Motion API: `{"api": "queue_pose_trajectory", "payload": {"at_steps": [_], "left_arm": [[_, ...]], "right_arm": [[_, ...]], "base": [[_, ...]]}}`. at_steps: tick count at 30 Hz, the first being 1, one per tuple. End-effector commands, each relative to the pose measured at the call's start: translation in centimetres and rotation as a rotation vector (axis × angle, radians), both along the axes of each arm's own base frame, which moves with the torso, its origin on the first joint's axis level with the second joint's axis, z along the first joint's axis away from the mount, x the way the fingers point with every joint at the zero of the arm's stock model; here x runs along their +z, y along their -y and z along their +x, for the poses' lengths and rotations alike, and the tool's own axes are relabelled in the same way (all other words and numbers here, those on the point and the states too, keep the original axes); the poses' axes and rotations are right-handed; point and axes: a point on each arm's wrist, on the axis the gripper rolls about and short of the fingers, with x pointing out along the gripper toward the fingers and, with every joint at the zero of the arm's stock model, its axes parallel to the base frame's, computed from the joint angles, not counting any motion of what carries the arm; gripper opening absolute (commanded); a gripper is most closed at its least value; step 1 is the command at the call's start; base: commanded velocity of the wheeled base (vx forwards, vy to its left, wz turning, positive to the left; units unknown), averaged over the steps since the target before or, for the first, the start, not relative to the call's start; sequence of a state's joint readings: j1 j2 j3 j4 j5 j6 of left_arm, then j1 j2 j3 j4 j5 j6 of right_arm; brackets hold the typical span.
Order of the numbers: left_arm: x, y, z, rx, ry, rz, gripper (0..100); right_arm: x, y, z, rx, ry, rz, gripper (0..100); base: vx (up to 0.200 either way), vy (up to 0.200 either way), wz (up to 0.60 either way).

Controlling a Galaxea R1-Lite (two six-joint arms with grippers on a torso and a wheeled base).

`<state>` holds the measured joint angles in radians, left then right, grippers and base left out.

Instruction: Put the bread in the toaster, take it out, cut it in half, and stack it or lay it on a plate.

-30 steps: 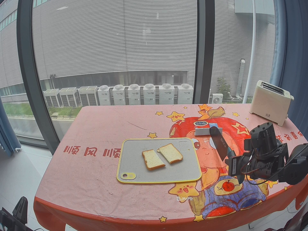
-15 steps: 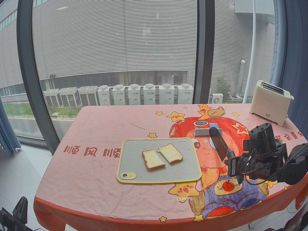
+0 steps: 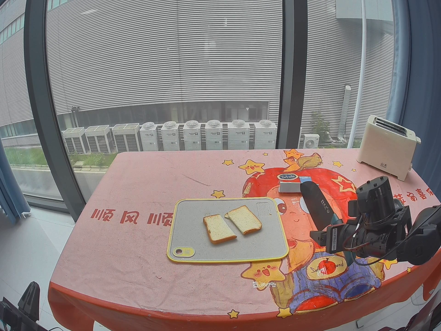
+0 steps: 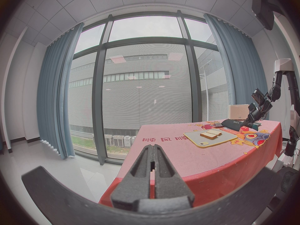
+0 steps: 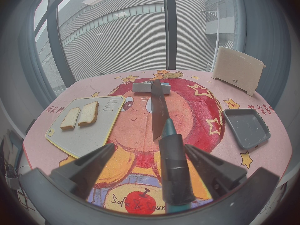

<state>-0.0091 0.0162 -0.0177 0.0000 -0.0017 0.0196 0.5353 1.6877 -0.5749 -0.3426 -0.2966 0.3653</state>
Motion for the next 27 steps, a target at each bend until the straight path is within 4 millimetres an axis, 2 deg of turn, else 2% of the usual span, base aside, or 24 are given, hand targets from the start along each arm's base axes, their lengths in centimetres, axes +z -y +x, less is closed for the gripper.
{"api": "queue_pose_trajectory", "payload": {"at_steps": [1, 21, 27], "left_arm": [[-0.5, 0.0, 0.0, 0.000, -0.001, 0.000, 0], [-0.5, 0.0, 0.0, 0.000, 0.000, 0.000, 0], [-0.5, 0.0, 0.0, 0.000, 0.000, 0.000, 0]], "right_arm": [[0.1, 0.0, -0.1, 0.002, 0.001, 0.001, 100], [1.0, 0.0, -0.5, 0.007, 0.036, 0.017, 100], [1.3, -0.8, -1.2, 0.044, 0.046, 0.023, 100]], "base": [[0.000, 0.000, 0.00], [0.000, 0.000, 0.00], [0.000, 0.000, 0.00]]}}
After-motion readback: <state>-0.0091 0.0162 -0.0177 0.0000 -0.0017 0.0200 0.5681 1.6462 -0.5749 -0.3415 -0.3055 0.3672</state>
